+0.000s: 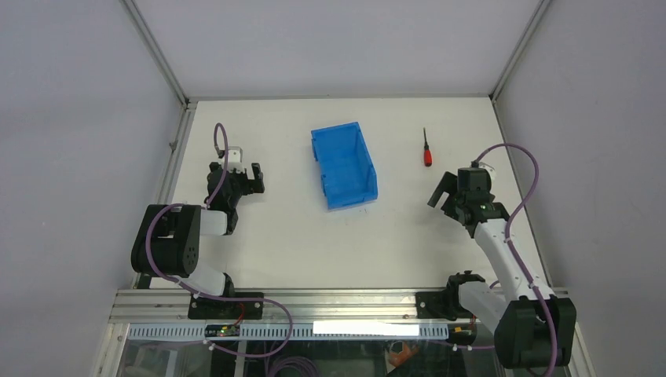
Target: Put the screwdriver in the bin
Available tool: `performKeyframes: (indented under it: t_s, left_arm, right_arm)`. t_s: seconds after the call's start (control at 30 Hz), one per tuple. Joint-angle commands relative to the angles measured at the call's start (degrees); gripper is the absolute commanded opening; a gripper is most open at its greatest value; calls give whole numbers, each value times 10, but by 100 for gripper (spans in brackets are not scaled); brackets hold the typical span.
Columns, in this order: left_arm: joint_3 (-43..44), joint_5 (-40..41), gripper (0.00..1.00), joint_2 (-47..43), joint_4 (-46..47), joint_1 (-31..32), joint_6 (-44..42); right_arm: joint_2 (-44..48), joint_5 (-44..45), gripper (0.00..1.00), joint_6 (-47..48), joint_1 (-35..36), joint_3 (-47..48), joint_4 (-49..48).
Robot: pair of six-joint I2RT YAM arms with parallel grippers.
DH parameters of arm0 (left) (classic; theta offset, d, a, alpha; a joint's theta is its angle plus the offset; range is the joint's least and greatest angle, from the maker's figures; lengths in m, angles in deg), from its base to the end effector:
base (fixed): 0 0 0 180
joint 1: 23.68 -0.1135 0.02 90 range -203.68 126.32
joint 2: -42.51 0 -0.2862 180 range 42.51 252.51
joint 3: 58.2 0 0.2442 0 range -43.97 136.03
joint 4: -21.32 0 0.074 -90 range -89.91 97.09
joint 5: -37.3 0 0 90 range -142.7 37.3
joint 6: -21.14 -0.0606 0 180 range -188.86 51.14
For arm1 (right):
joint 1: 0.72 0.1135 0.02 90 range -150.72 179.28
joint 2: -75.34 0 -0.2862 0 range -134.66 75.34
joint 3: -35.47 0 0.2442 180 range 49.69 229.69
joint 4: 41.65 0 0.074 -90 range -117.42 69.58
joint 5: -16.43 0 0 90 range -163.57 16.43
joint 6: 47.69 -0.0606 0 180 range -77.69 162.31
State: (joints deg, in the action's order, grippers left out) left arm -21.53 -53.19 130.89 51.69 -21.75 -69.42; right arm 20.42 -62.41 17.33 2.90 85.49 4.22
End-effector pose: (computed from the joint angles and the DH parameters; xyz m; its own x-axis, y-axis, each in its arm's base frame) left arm 0.2884 -0.0102 0.1589 -0.3633 0.0220 -0.9314 0.0452 0.9990 0.0060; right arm 0.1836 -0.0001 0.2235 -0.6753 0.3724 -0.6366 0.3811 0.9152 0.1312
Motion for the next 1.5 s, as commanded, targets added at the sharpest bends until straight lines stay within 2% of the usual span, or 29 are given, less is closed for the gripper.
performKeyframes:
  t_s: [0.0, 0.17, 0.33, 0.53, 0.77, 1.0, 1.03, 1.2, 1.27, 1.33, 1.37, 1.47]
  left_arm:
    - [-5, -8, 99, -20, 15, 4, 11]
    - [-5, -8, 99, -21, 15, 5, 11]
    - [-5, -8, 99, -20, 15, 4, 11]
    - [-5, -8, 99, -20, 15, 5, 11]
    - [-5, -8, 99, -20, 15, 5, 11]
    - [-5, -8, 99, -20, 15, 5, 11]
    - [-5, -8, 99, -20, 15, 5, 11]
    - [-5, -8, 99, -20, 15, 4, 11]
    - [-5, -8, 99, -20, 15, 4, 11]
    - [-5, -9, 99, -20, 15, 5, 11]
    - [-5, -9, 99, -20, 15, 5, 11]
    - [-4, -8, 99, -20, 15, 5, 11]
  right_arm:
    - [-8, -1, 99, -12, 1, 29, -15]
    - [-26, -10, 99, 14, 2, 68, -20]
    - [-105, -62, 99, 57, 0, 171, -22]
    - [-277, -96, 99, 86, 1, 336, -21]
    - [-512, -76, 98, 139, 1, 539, 61]
    - [-663, -46, 91, 164, -4, 652, 96]
    - [-677, -49, 89, 164, -4, 660, 100]
    - [-721, -57, 62, 147, -6, 675, 118]
    - [-723, -61, 39, 147, -6, 677, 120]
    - [-713, -57, 10, 147, -6, 678, 120]
    - [-704, -54, 0, 146, -7, 681, 124]
    - [-661, -44, 0, 150, -7, 690, 139]
